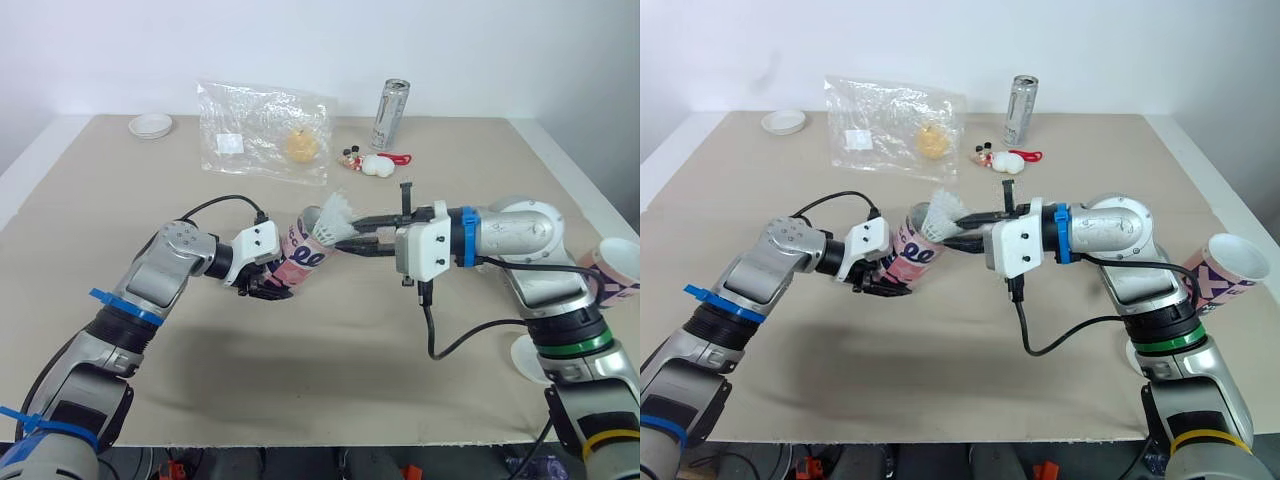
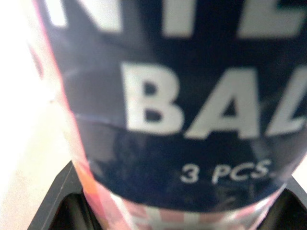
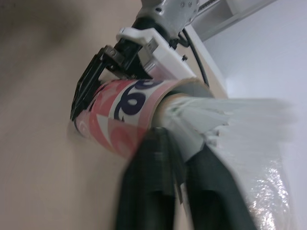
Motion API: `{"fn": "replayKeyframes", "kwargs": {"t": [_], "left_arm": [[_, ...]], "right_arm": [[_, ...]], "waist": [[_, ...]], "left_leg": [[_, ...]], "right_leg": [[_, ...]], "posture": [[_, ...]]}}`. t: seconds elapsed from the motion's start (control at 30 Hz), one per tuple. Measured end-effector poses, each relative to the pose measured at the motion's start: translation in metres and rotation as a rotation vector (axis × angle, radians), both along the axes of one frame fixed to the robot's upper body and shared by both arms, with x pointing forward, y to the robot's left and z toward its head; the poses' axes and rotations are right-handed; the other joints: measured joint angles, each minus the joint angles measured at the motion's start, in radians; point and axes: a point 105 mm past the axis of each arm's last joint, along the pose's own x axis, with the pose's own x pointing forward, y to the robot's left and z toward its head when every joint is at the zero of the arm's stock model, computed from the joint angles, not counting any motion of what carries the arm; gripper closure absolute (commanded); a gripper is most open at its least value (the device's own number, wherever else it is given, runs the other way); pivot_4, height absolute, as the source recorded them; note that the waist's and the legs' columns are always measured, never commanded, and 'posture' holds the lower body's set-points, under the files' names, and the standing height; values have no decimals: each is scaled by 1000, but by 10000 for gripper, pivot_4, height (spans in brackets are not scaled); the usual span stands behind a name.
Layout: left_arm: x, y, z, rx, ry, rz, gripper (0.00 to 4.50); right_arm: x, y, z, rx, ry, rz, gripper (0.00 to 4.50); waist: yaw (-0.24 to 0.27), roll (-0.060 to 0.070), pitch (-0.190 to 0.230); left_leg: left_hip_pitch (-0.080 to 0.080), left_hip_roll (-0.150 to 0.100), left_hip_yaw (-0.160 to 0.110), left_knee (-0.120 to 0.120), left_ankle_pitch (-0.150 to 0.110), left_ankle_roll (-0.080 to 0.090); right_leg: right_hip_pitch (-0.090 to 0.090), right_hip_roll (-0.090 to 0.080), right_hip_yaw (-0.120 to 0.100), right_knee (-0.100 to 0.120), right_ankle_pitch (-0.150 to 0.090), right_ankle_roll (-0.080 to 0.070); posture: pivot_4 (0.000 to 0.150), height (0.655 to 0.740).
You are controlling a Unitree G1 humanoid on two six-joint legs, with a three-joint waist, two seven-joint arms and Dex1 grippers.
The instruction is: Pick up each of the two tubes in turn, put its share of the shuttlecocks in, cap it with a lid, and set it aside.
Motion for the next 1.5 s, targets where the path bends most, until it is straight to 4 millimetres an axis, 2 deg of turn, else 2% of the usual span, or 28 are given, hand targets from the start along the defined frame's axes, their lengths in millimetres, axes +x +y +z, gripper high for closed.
{"fn": "replayKeyframes", "kwargs": {"t": [0.03, 0.07, 0.1, 0.2, 0.27, 0.37, 0.43, 0.5, 0.53, 0.57, 0.6, 0.7, 0.87, 0.97, 1.5], "left_arm": [[0, 0, 0, 0, 0, 0, 15988], [0, 0, 0, 1, 0, -1, 15988], [0, 0, 0, 2, -1, -1, 15988], [-1, -1, 0, 7, -5, -8, 15988], [-2, -2, 0, 6, -4, -11, 15988], [-3, -4, 2, 4, -12, -21, 15988], [-3, -1, 1, 11, -12, -17, 15988], [-3, 0, 1, 20, -20, -18, 15988], [-3, 1, 1, 21, -21, -17, 15988], [-3, -1, 1, 18, -21, -21, 15988], [-3, -2, 1, 14, -19, -24, 15988], [-4, -6, 2, 2, -17, -33, 15988], [-4, -14, 5, -17, -21, -52, 15988], [-4, -14, 5, -18, -21, -52, 15988], [-5, -15, 2, -24, -7, -49, 15988]], "right_arm": [[0, 0, 2, 2, -7, 1, 23582], [1, -1, 4, 6, -17, 1, 16325], [1, -1, 5, 9, -22, 0, 13725], [1, -3, 11, 29, -36, -1, 499], [2, -5, 16, 62, -18, -9, 499], [7, -15, 21, 226, 135, -96, 499], [20, -40, 27, 390, 257, -248, 499], [35, -83, 26, 627, 401, -472, 499], [38, -95, 22, 687, 437, -533, 499], [41, -117, 13, 797, 490, -642, 499], [42, -135, -3, 875, 550, -744, 499], [40, -159, -39, 975, 683, -928, 499], [25, -179, -72, 949, 723, -1117, 499], [21, -185, -85, 932, 743, -1178, 499], [23, -190, -88, 941, 749, -1212, 499]], "waist": [[0, 0, 0], [0, 0, 0], [0, 0, 0], [0, 0, 0], [0, 0, 0], [2, 0, 0], [4, 0, 0], [7, 0, 0], [7, 0, 0], [7, -1, 0], [7, -1, 0], [1, 1, 0], [-2, 2, 0], [-3, 2, 0], [-1, 2, 0]], "left_leg": [[0, 0, 0, 0, 0, 0], [0, 0, 0, 0, 0, 0], [0, 0, 0, 0, 0, 0], [0, 0, 0, 0, 0, 0], [0, 0, 0, 0, 0, 0], [-1, 0, -1, 0, 0, 0], [-1, -1, -2, 1, 0, 0], [-2, -1, -4, 2, 0, 0], [-2, -1, -5, 2, 0, 0], [-2, -1, -6, 1, 0, 0], [-2, -1, -6, 1, 0, 0], [-2, -1, -6, 1, 0, 0], [-1, -1, -6, 2, 0, 0], [-1, -1, -6, 2, 0, 0], [-1, -1, -6, 3, 1, 1]], "right_leg": [[0, 0, 0, 0, 0, 0], [0, 0, 0, 0, 0, 0], [0, 0, 0, 0, 0, 0], [0, 0, 0, 0, 0, -1], [0, 0, 0, 0, 1, -2], [0, 0, -1, 0, 3, -6], [1, -1, -2, 0, 3, -6], [1, -1, -3, 0, 3, -6], [1, -1, -4, 0, 3, -6], [2, -1, -5, 0, 3, -6], [2, -1, -5, 0, 3, -6], [1, -1, -5, 2, 3, -6], [1, 0, -5, 2, -1, 0], [1, 0, -4, 2, 0, 0], [2, 0, -4, 2, 0, 1]], "posture": [[1500, 7400], [1500, 7400], [1500, 7400], [1500, 7400], [1500, 7400], [1500, 7400], [1500, 7400], [1500, 7400], [1500, 7400], [1500, 7400], [1500, 7400], [1500, 7400], [1500, 7400], [1500, 7400], [1500, 7400]]}}
